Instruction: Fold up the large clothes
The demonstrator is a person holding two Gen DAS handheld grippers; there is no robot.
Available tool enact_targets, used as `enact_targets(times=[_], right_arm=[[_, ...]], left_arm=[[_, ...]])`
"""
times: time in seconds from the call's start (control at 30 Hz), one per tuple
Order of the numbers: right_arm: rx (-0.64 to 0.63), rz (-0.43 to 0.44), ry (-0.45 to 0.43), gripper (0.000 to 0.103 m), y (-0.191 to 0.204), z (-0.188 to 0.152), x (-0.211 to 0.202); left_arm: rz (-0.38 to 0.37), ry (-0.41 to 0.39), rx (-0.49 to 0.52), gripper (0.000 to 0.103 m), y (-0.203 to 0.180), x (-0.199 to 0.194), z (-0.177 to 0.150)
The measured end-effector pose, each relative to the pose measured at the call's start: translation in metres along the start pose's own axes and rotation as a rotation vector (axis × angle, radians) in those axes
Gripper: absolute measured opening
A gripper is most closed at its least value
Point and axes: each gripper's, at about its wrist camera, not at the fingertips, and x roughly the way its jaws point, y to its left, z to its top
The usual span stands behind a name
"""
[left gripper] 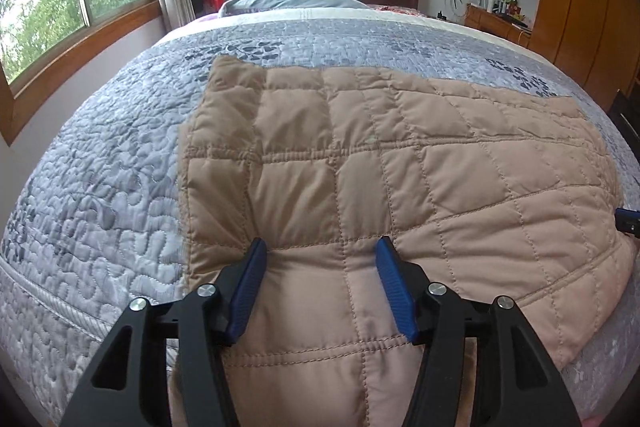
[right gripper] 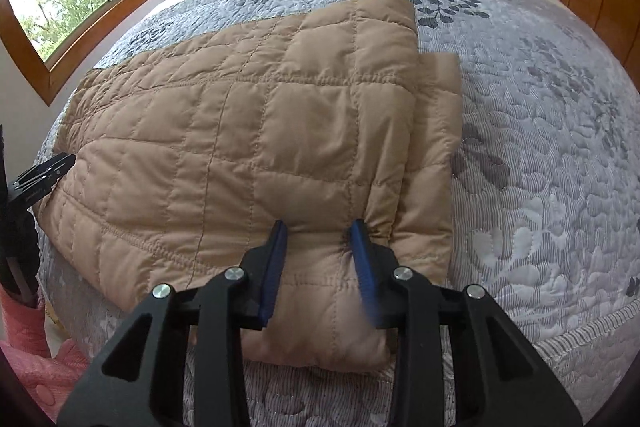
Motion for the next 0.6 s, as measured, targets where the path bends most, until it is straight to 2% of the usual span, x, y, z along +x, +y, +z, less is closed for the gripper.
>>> enact_targets(times=[0.13,0.23,0.3,0.4,0.6], right_arm=[[0.01,0.012,-0.018,0.034,-0.001,0.003,-0.012],[0.013,0.062,-0.045,0.036,0.001,0.004,-0.032],[-0.002,0.055,-0.06,0.036,0.004,0.004,-0.043],[-0.038,0.031,-0.07,0.035,0.012,0.003,-0.055],[-0.059,-0.005,0.003,0.033,0.015,-0.01,-0.036]], left_arm=[[0.002,-0.004,-0.017,0.058,0.003,-0.008,0.003],[0.011,-0.014,-0.019,0.058,0.005,-0.021,0.001],[0.008,-0.02,-0.024,0.058,0.006,-0.032,-0.001],[0.052,-0.042,-0.005,0.06,0.002,-0.047,-0.005],[0.056,-0.057,0.02,0.061,-0.008,-0.059,-0.009]])
